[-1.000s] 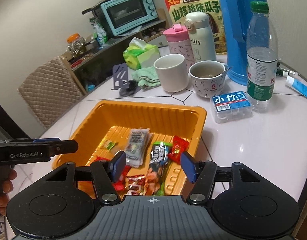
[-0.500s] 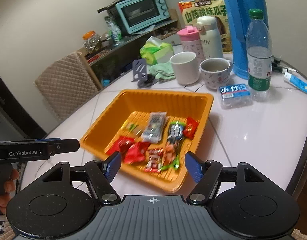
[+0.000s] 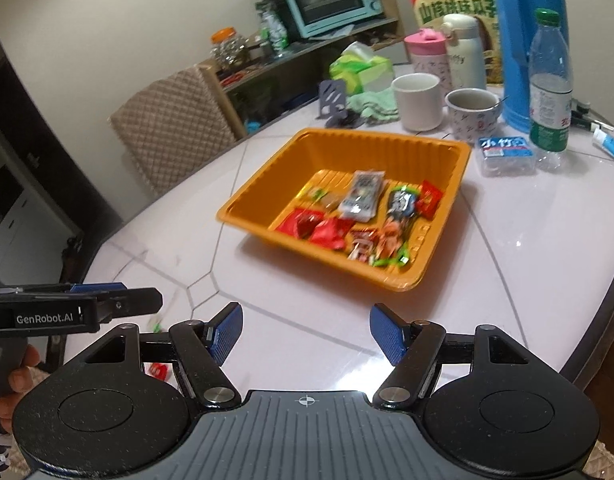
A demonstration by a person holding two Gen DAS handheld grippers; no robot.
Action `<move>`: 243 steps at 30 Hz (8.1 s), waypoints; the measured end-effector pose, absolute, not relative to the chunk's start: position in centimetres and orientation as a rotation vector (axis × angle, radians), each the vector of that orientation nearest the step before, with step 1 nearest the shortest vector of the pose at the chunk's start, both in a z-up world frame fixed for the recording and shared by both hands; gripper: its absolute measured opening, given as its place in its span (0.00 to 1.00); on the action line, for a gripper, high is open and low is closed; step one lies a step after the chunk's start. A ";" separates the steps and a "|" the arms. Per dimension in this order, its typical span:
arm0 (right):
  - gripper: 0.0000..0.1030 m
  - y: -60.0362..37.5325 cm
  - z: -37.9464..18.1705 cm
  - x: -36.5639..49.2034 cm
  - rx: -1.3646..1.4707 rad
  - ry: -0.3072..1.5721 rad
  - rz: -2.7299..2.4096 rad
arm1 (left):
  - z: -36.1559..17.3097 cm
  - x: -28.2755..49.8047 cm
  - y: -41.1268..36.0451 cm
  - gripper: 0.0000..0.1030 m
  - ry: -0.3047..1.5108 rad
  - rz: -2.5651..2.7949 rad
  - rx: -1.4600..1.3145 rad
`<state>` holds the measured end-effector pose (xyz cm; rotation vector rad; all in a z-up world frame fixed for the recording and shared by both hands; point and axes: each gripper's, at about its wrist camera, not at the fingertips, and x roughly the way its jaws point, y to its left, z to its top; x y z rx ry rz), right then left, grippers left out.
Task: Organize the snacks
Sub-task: 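Move both open tools back toward the green and red candies on the table, then grasp the red candy with the right tool while the left tool grasps the green-wrapped candy, then carry both candies into the orange tray and open both tools to release them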
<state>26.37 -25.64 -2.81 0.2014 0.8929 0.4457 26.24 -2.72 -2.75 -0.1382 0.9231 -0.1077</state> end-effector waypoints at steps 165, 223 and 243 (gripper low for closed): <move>0.21 -13.7 -11.6 28.2 -0.107 0.951 0.633 | -13.3 27.3 5.6 0.24 0.985 -0.085 -0.090; 0.21 -24.6 -6.5 43.9 0.079 0.798 0.335 | -7.0 49.8 -9.3 0.24 0.841 -0.297 0.053; 0.21 -25.0 -9.0 47.6 0.121 0.837 0.283 | -10.5 54.5 -10.2 0.30 0.899 -0.320 0.050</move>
